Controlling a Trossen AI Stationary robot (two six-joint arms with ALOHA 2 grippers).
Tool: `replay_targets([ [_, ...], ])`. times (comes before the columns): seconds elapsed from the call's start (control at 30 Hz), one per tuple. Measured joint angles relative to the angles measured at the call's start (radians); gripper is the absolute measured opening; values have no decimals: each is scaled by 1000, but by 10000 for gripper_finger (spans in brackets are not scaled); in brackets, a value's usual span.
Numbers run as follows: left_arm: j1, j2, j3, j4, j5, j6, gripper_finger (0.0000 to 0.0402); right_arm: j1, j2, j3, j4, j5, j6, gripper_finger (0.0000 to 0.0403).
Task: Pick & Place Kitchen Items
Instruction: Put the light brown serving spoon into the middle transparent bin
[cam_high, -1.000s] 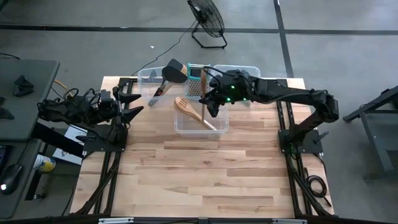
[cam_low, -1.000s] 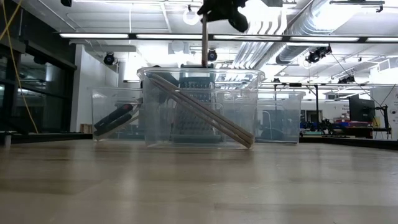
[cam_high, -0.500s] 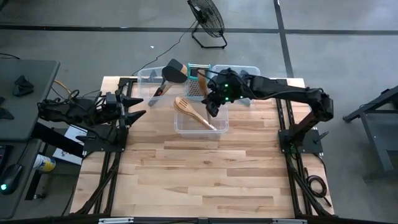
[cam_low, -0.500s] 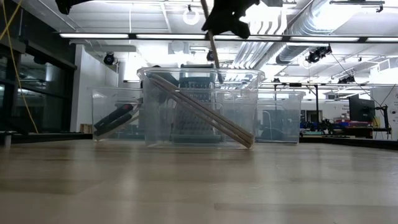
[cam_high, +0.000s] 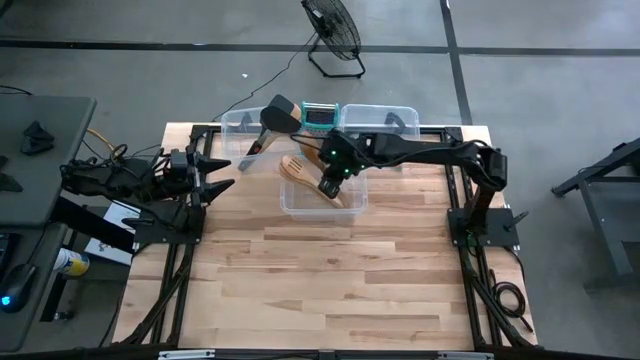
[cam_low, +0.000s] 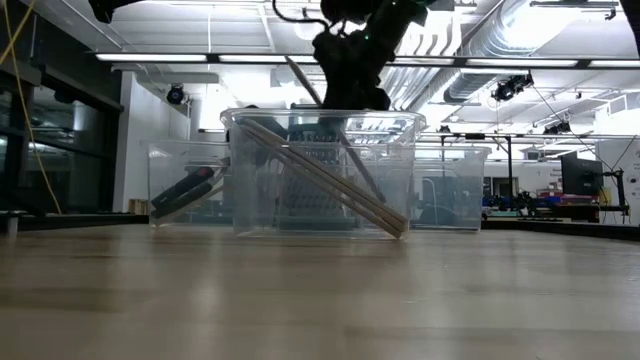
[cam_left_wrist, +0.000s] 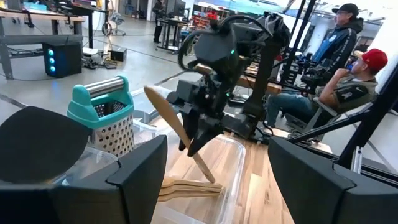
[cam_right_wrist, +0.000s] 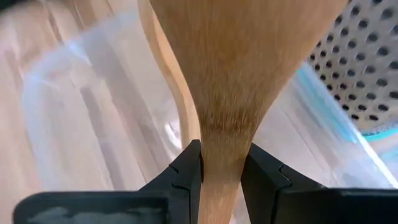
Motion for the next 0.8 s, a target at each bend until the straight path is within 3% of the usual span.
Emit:
replay_targets([
  [0.23,0,0,0,0,1,-3,276,-4,25,1,-37,-47,-33,76],
  [0.8,0,0,1,1,37,-3,276,-4,115,0,-55,-46,-58,85],
])
